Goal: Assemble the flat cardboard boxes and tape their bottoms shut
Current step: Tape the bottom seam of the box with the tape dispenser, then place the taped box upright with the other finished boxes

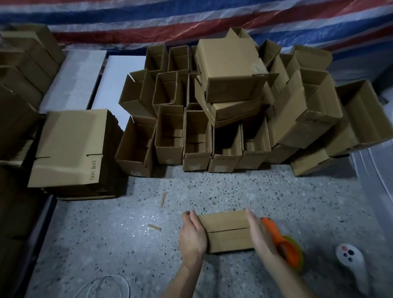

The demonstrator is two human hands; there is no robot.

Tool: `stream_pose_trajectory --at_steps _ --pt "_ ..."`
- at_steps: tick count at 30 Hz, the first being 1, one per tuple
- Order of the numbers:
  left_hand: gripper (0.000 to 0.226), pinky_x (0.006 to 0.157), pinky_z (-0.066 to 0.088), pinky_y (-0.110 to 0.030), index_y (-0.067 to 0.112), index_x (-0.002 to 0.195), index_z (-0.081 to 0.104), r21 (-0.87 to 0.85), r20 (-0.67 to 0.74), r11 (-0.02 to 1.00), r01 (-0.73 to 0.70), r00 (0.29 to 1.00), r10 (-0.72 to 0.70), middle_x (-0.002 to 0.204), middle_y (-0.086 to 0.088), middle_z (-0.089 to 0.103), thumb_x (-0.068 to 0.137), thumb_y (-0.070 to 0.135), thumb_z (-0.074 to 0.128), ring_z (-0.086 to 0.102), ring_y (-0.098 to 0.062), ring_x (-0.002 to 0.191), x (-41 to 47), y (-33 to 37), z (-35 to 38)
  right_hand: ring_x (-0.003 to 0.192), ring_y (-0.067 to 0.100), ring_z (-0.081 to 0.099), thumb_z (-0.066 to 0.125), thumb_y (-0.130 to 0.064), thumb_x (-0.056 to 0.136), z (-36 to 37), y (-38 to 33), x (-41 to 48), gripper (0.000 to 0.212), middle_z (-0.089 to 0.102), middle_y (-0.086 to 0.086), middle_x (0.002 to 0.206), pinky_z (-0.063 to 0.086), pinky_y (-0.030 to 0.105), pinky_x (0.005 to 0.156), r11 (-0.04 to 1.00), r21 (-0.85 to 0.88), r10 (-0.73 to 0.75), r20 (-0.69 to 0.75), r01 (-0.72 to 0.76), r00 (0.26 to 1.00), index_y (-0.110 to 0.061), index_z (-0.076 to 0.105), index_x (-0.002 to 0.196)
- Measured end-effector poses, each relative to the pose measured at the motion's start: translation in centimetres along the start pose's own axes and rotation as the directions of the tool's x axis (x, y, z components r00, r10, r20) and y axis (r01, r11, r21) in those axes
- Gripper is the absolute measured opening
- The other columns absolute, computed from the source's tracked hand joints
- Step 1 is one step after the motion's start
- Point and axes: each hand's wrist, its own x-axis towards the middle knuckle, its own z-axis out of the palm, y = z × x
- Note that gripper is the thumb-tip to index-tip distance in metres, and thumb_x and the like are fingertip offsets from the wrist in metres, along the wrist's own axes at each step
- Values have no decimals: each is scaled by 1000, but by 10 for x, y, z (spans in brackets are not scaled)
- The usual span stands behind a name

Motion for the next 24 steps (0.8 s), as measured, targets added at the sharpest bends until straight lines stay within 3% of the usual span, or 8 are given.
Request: stream_pose_trajectory --at_steps 3,6,9,13,16,18,20,24 --pt "50 88 38 -35 16 124 53 -199 199 956 217 964 -178 121 -9 64 104 54 26 58 -26 102 10 1 -10 121 32 53 32 -90 77 11 -10 3 98 55 11 141 35 48 114 998 -48 52 22 -51 998 -17 54 139" --pt "79 95 38 -53 19 122 57 -298 583 706 643 708 -398 124 -14 63 90 83 24 59 -36 112 11 -4 -32 135 35 45 36 -86 83 11 -11 3 92 48 11 149 33 47 115 998 -31 55 22 -55 998 -19 50 145" --pt "97 93 47 -61 5 115 64 -178 737 565 805 490 -465 124 -23 64 75 90 42 60 -44 115 8 -16 -51 136 32 46 46 -73 90 14 -12 1 74 51 8 148 35 45 115 999 7 48 75 -48 996 -20 56 141" --pt "77 70 58 -47 5 116 62 -299 705 531 793 559 -438 100 -18 66 61 59 75 67 -36 88 6 -20 -74 123 22 51 53 -51 99 15 -21 -7 43 55 5 144 35 31 103 997 4 -73 103 73 992 -21 64 128" --pt "71 72 60 -55 13 123 55 -483 646 504 716 680 -347 109 -26 68 65 46 80 68 -43 98 6 -14 -100 133 22 46 53 -38 101 15 -38 -11 44 51 3 147 34 38 113 982 95 -173 144 161 974 -21 54 142" --pt "80 80 59 -57 20 129 44 -561 508 581 590 799 -321 116 -24 63 64 44 83 65 -43 103 6 -3 -121 122 14 58 50 -31 103 17 -59 -16 28 60 -4 135 48 37 104 956 194 -257 206 218 944 -33 60 129" --pt "97 75 58 -49 27 133 35 -627 355 649 431 900 -254 118 -16 58 53 42 87 63 -35 103 6 12 -142 103 -2 66 50 -26 104 21 -85 -24 22 68 -16 117 54 18 82 920 262 -349 212 291 913 -38 62 118" --pt "108 67 53 -35 29 138 35 -855 111 504 124 992 -54 124 -9 58 45 38 90 63 -24 104 20 43 -174 98 3 68 55 -21 102 30 -121 -34 15 71 -10 105 53 26 87 839 295 -488 36 458 872 -23 65 113"
